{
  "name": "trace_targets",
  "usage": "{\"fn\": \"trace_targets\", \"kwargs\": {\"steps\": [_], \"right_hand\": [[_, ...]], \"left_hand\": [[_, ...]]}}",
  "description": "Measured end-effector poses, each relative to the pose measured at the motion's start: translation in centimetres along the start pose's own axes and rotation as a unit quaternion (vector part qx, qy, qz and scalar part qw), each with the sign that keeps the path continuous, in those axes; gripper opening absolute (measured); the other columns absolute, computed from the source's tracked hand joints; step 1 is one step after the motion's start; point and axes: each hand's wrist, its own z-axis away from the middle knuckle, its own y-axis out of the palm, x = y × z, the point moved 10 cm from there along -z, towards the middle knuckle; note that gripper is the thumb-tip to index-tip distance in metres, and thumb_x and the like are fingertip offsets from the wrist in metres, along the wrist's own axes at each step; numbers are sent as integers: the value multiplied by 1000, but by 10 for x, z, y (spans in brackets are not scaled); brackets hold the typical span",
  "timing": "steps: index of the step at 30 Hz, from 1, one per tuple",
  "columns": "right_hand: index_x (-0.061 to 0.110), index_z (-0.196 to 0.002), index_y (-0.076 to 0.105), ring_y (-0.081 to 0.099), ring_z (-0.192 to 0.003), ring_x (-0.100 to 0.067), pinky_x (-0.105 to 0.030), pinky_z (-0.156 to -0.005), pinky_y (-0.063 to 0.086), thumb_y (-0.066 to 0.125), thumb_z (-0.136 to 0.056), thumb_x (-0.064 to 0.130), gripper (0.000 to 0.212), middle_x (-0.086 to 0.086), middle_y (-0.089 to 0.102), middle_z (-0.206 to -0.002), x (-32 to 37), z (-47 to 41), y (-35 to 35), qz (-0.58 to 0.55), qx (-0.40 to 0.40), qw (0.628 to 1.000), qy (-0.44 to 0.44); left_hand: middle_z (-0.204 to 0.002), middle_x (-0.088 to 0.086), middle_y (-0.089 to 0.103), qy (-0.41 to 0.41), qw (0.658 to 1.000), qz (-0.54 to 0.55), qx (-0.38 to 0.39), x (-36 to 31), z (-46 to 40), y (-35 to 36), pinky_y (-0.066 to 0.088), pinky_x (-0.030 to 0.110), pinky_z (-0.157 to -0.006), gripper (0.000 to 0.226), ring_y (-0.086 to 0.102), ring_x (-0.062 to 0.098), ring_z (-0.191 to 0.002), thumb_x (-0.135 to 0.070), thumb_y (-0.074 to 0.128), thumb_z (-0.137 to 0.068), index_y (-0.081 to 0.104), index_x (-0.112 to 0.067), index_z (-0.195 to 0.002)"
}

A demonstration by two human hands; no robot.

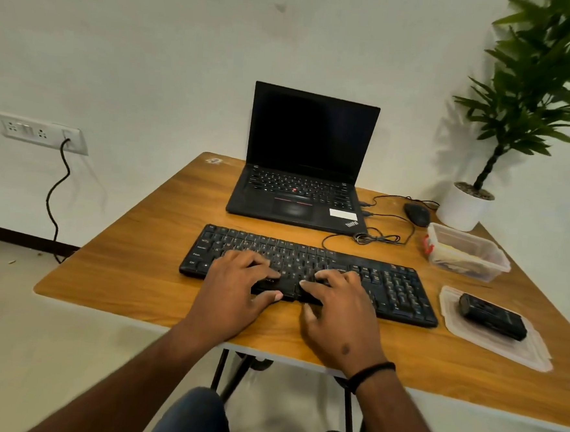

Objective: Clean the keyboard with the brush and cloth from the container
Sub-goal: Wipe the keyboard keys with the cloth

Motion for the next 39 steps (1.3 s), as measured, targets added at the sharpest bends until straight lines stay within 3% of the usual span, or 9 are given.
{"fn": "trace_targets", "kwargs": {"steps": [7,13,16,18,21,25,27,32,39], "right_hand": [[31,-132,62,41,-122,-17,-32,-101,42,54,-95,33,37,9,56,-132,-1,-2,0,0,-19,1000,1],[28,-109,75,51,-105,-17,-35,-85,51,65,-84,35,28,7,64,-110,-7,-3,1,-23,-76,997,5],[26,-102,77,52,-99,-15,-34,-80,51,58,-85,40,30,8,65,-103,-9,-2,0,-55,-102,993,-4],[24,-102,75,52,-98,-13,-32,-82,48,52,-87,44,34,8,65,-100,-17,-4,-6,-92,-119,989,-3],[21,-103,71,52,-103,-13,-29,-92,41,56,-93,37,24,7,66,-104,-64,-27,-28,-127,-148,980,49],[13,-105,73,60,-104,-25,-44,-97,49,63,-91,22,19,-7,71,-106,-181,-65,-59,-124,-175,959,183],[6,-106,74,62,-104,-34,-42,-98,48,62,-88,14,23,-16,71,-107,-232,-75,-71,-110,-189,945,243],[-3,-111,72,60,-111,-40,-42,-100,46,63,-88,7,27,-25,67,-116,-320,-99,-58,-75,-73,926,363],[-7,-124,57,58,-115,-39,-40,-92,47,69,-89,20,46,-25,61,-124,-351,-123,-22,-50,93,910,400]], "left_hand": [[-120,-12,61,-11,1000,5,-2,2,2,2,42,38,-98,39,51,13,-115,-52,72,-84,72,-33,-118],[-119,-12,61,-14,1000,6,-2,2,3,1,41,38,-98,39,52,12,-115,-52,73,-83,73,-32,-117],[-117,-12,62,-16,1000,7,-7,1,1,1,39,37,-98,39,52,13,-114,-56,71,-84,73,-32,-115],[-117,-13,62,-15,1000,6,-8,2,2,2,41,38,-97,47,53,13,-114,-64,59,-83,73,-32,-114],[-118,-12,63,-11,1000,2,-12,4,5,3,44,42,-96,54,55,14,-114,-66,49,-82,74,-31,-114],[-121,-10,63,-8,1000,-13,0,2,6,7,45,47,-97,55,55,16,-116,-65,48,-82,73,-30,-117],[-121,-10,63,-7,1000,-29,8,2,5,9,45,47,-97,56,55,16,-116,-66,47,-82,72,-31,-117],[-121,-13,63,-13,998,-50,20,2,5,11,45,46,-98,57,55,14,-116,-69,46,-81,71,-33,-118],[-123,-13,61,-5,998,-60,14,0,4,10,42,40,-97,56,52,11,-116,-68,49,-80,69,-34,-119]]}}
